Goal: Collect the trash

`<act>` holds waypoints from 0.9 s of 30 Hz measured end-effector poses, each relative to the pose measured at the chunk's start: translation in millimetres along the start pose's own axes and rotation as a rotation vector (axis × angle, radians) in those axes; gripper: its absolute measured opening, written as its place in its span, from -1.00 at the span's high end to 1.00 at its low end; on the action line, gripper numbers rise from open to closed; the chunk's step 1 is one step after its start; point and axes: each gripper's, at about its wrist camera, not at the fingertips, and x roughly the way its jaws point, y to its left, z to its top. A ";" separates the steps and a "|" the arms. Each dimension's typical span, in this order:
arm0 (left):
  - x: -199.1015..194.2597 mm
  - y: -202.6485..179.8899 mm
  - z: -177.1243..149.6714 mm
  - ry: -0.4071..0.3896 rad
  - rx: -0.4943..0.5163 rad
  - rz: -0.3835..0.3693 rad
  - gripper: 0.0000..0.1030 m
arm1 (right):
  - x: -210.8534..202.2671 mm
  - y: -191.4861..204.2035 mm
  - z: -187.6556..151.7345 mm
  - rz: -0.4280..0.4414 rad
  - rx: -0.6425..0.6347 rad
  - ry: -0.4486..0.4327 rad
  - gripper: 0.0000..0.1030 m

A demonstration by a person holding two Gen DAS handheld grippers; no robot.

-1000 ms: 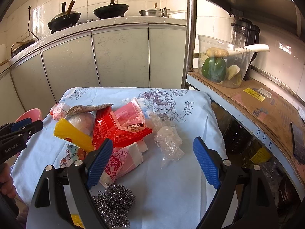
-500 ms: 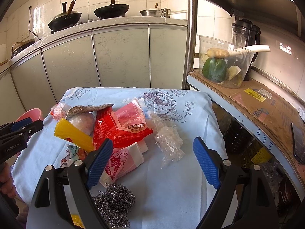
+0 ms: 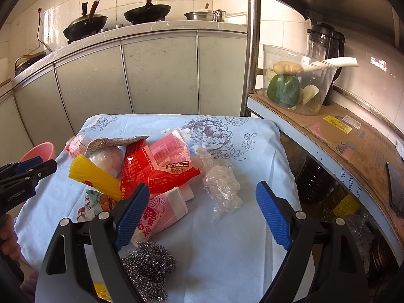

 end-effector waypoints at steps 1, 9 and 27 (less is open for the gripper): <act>1.0 0.4 -0.5 0.002 0.000 -0.001 -0.02 | 0.9 -2.1 -0.6 0.001 0.003 0.002 -0.68; 10.3 7.4 -1.7 0.026 -0.025 -0.012 -0.05 | 6.0 -18.3 -6.1 -0.009 0.029 0.016 -0.68; 11.7 15.6 4.9 0.001 -0.056 -0.026 -0.19 | 11.6 -27.0 -9.6 -0.004 0.049 0.016 -0.68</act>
